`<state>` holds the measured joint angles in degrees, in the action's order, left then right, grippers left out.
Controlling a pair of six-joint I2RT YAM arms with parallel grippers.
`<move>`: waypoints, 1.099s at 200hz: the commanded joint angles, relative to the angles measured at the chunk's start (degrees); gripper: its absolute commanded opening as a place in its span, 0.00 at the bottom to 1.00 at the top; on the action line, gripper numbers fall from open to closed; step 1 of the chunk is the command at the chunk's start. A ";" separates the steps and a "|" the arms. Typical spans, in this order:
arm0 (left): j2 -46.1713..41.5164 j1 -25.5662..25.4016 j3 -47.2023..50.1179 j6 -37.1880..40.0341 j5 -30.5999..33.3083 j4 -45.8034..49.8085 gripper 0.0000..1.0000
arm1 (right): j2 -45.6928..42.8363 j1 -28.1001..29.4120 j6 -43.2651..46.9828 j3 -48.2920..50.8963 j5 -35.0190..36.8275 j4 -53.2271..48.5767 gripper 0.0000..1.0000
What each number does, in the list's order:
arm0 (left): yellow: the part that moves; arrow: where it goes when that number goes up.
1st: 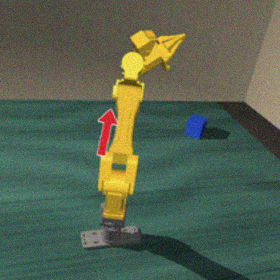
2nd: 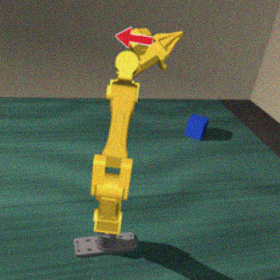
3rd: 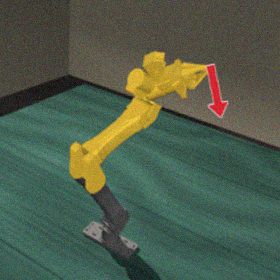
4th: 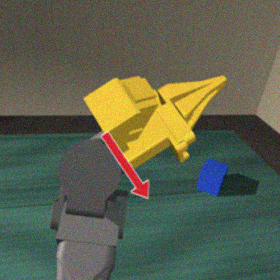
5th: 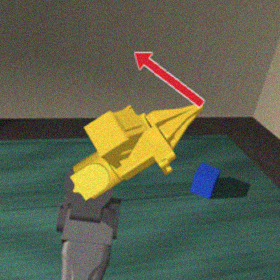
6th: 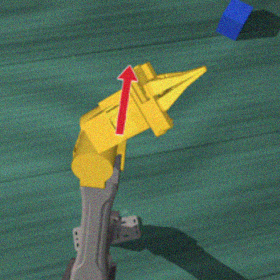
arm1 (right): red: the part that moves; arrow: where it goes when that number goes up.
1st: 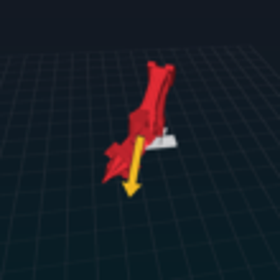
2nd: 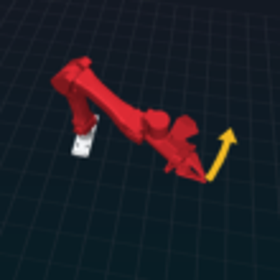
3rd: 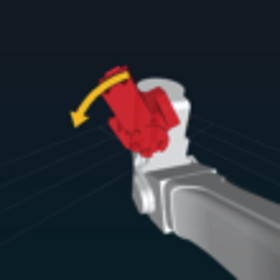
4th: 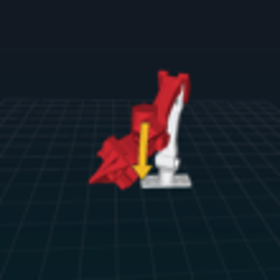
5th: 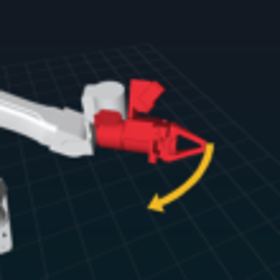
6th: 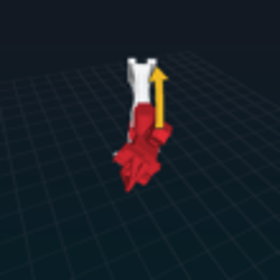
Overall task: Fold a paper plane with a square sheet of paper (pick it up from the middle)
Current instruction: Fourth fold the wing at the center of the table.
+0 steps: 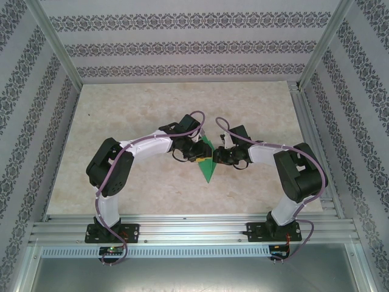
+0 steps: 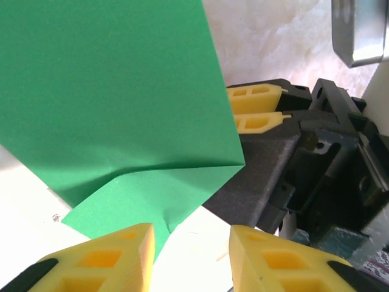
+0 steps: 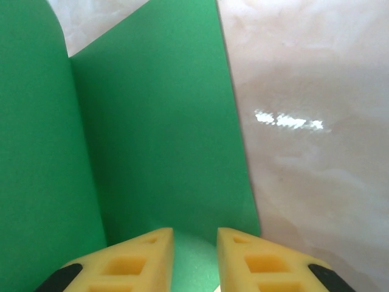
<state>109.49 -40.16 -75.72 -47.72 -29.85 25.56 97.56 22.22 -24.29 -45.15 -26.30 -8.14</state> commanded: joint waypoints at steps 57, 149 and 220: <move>-1.46 -0.53 3.56 -4.87 0.88 -7.58 0.47 | -4.46 0.80 -2.54 2.42 -1.35 1.87 0.26; -2.52 -0.88 5.69 -7.38 -0.39 -12.29 0.55 | -6.07 0.81 -5.66 4.79 -5.23 6.31 0.24; -5.00 -0.45 8.22 -9.49 0.45 -17.48 0.59 | -6.63 0.57 -10.16 7.97 -8.68 13.00 0.19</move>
<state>108.01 -40.21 -68.16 -55.44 -29.63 14.52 92.44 22.39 -32.03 -38.94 -31.24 -0.16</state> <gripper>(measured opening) 0.574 0.204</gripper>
